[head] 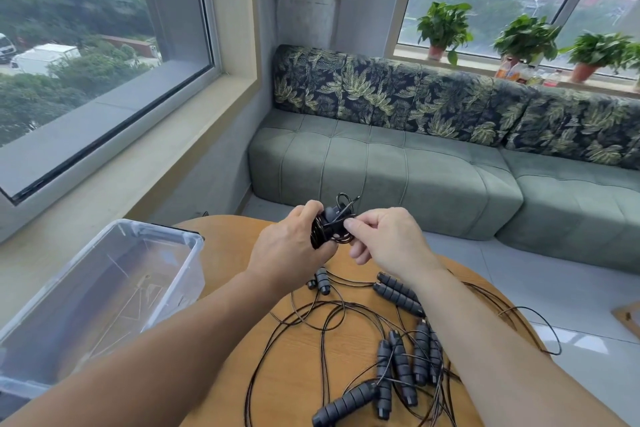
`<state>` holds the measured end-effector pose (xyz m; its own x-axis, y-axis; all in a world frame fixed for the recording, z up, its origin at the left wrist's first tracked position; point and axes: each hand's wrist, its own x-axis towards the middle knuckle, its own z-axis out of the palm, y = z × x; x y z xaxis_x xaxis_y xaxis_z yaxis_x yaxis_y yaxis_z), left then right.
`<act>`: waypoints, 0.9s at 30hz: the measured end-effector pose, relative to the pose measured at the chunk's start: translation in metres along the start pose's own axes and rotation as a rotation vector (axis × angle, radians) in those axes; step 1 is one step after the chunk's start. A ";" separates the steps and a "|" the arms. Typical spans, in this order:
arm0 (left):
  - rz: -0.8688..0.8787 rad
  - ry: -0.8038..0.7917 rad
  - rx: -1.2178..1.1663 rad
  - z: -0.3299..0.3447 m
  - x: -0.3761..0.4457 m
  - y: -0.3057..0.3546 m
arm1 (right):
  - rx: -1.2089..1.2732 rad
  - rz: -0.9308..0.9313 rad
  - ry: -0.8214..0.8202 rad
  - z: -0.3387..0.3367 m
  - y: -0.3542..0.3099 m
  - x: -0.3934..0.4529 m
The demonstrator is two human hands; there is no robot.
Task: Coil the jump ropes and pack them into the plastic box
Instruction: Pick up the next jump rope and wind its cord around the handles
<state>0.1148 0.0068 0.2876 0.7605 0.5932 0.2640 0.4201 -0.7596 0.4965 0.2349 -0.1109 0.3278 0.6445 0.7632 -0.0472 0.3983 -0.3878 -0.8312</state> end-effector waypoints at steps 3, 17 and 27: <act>0.028 -0.011 0.010 -0.003 -0.001 -0.003 | 0.415 0.139 0.109 0.007 0.002 -0.003; 0.063 -0.249 -0.177 -0.017 0.001 0.002 | 0.541 0.305 -0.408 -0.038 -0.004 0.037; 0.132 -0.346 -0.165 -0.019 0.001 0.001 | 0.395 0.383 -0.517 -0.038 0.001 0.061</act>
<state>0.1066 0.0117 0.3042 0.9362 0.3474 0.0541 0.2443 -0.7536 0.6102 0.2990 -0.0846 0.3448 0.2631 0.7955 -0.5458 -0.1187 -0.5348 -0.8366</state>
